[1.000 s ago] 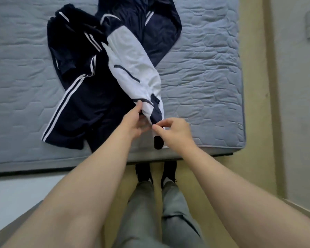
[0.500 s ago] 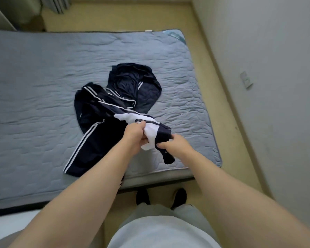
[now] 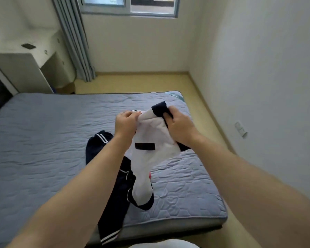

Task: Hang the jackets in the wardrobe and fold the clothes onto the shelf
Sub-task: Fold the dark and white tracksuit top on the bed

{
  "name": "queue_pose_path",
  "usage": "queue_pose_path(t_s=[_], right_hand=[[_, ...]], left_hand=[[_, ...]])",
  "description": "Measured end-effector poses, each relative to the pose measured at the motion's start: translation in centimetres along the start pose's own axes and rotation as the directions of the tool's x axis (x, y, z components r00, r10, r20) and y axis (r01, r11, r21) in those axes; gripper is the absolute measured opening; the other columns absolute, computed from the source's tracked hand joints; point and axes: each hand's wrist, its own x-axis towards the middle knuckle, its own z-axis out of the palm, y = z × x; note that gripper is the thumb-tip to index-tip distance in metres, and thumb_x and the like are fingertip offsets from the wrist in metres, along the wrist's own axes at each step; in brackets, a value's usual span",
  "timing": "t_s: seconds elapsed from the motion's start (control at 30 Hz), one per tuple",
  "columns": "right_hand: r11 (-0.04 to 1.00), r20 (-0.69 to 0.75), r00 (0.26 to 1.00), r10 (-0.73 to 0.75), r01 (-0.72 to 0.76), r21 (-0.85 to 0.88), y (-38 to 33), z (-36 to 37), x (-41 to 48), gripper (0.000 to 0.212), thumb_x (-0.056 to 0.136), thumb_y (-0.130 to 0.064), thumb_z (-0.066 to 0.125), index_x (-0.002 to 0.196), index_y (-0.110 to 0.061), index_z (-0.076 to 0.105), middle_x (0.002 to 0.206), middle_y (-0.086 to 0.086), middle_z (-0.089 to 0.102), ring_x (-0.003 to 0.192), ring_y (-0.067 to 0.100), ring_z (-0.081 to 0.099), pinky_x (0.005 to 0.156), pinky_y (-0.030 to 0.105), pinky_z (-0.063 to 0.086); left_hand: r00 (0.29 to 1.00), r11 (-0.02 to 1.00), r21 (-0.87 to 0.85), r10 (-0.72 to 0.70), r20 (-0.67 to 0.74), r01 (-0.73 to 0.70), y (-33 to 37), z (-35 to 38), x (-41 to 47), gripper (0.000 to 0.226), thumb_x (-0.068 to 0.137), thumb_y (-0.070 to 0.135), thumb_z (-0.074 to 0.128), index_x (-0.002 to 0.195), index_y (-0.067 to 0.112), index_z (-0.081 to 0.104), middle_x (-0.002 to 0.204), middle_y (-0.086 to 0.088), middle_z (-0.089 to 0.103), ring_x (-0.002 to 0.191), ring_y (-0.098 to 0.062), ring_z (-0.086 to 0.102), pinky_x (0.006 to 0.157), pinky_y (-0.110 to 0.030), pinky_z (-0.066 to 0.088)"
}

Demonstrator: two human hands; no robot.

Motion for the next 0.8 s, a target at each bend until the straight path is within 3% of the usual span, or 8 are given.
queue_pose_path(t_s=[0.07,0.13,0.27,0.4,0.5,0.57,0.7,0.8], right_hand=[[0.986,0.028,0.991,-0.127,0.129,-0.107,-1.1,-2.4,1.3,0.017,0.101,-0.041,0.045,0.098,-0.027,0.054,0.09,-0.003,0.062,0.087,0.026,0.054,0.074,0.036,0.043],[0.959,0.113,0.976,-0.186,0.205,-0.196,-2.0,-4.8,1.8,0.032,0.091,-0.06,0.052,0.099,-0.029,0.055,0.086,-0.014,0.058,0.085,0.018,0.054,0.069,0.029,0.042],[0.899,0.274,0.956,-0.103,0.207,-0.385,-3.0,-7.5,1.8,0.075,0.055,-0.076,0.066,0.116,-0.035,0.053,0.092,-0.019,0.058,0.08,0.004,0.056,0.063,0.025,0.046],[0.768,0.015,0.998,-0.067,0.062,-0.637,-3.0,-9.1,2.9,0.041,0.078,-0.037,0.061,0.119,-0.033,0.053,0.087,-0.004,0.059,0.072,0.024,0.055,0.052,0.028,0.039],[0.794,-0.197,0.972,-0.128,-0.019,-0.607,-3.5,-10.3,3.4,0.039,0.081,-0.014,0.049,0.118,-0.027,0.055,0.098,0.005,0.059,0.076,0.028,0.049,0.063,0.033,0.039],[0.853,-0.308,0.942,-0.135,-0.048,-0.519,-4.0,-10.8,3.5,0.038,0.083,-0.009,0.046,0.117,-0.022,0.056,0.103,0.005,0.047,0.085,0.03,0.049,0.068,0.036,0.04],[0.895,-0.429,0.873,-0.232,0.019,-0.446,-5.4,-11.0,3.5,0.044,0.088,0.0,0.04,0.123,-0.02,0.057,0.115,0.009,0.054,0.093,0.033,0.056,0.071,0.037,0.043],[0.909,-0.469,0.854,-0.227,0.013,-0.416,-6.3,-11.1,3.4,0.04,0.087,0.0,0.038,0.119,-0.019,0.052,0.102,0.008,0.056,0.079,0.031,0.054,0.066,0.037,0.041]], left_hand=[[0.998,0.997,0.047,0.054,0.044,-0.056,1.5,-0.2,0.1,0.018,0.084,0.03,0.066,0.07,0.024,0.075,0.075,0.004,0.071,0.075,-0.016,0.065,0.072,-0.036,0.054],[0.982,0.975,0.147,0.153,0.114,-0.169,2.5,-0.3,0.5,0.023,0.092,0.039,0.062,0.075,0.03,0.075,0.075,0.011,0.072,0.075,-0.009,0.066,0.07,-0.029,0.054],[0.918,0.887,0.283,0.292,0.267,-0.364,4.4,0.5,0.7,0.043,0.091,0.053,0.059,0.092,0.01,0.063,0.082,0.003,0.058,0.073,-0.009,0.054,0.071,-0.031,0.045],[0.872,0.848,0.287,0.339,0.353,-0.446,6.0,0.7,0.5,0.023,0.071,0.021,0.075,0.089,0.031,0.066,0.109,0.001,0.056,0.095,-0.014,0.059,0.078,-0.024,0.051],[0.874,0.856,0.256,0.36,0.328,-0.449,6.0,0.6,0.8,0.037,0.066,-0.005,0.065,0.082,0.025,0.049,0.085,0.001,0.048,0.066,-0.015,0.046,0.048,-0.018,0.041],[0.874,0.831,0.297,0.392,0.289,-0.471,6.0,0.8,0.9,0.044,0.068,-0.003,0.069,0.088,0.025,0.042,0.082,0.003,0.047,0.064,-0.014,0.044,0.048,-0.021,0.039],[0.849,0.693,0.494,0.389,0.358,-0.526,6.2,1.3,1.2,0.053,0.075,0.015,0.08,0.122,0.022,0.057,0.107,0.006,0.062,0.097,-0.017,0.058,0.08,-0.031,0.048],[0.864,0.608,0.614,0.35,0.362,-0.504,6.5,1.5,1.3,0.015,0.084,0.033,0.074,0.082,0.019,0.069,0.083,0.0,0.069,0.086,-0.027,0.064,0.068,-0.036,0.047]])
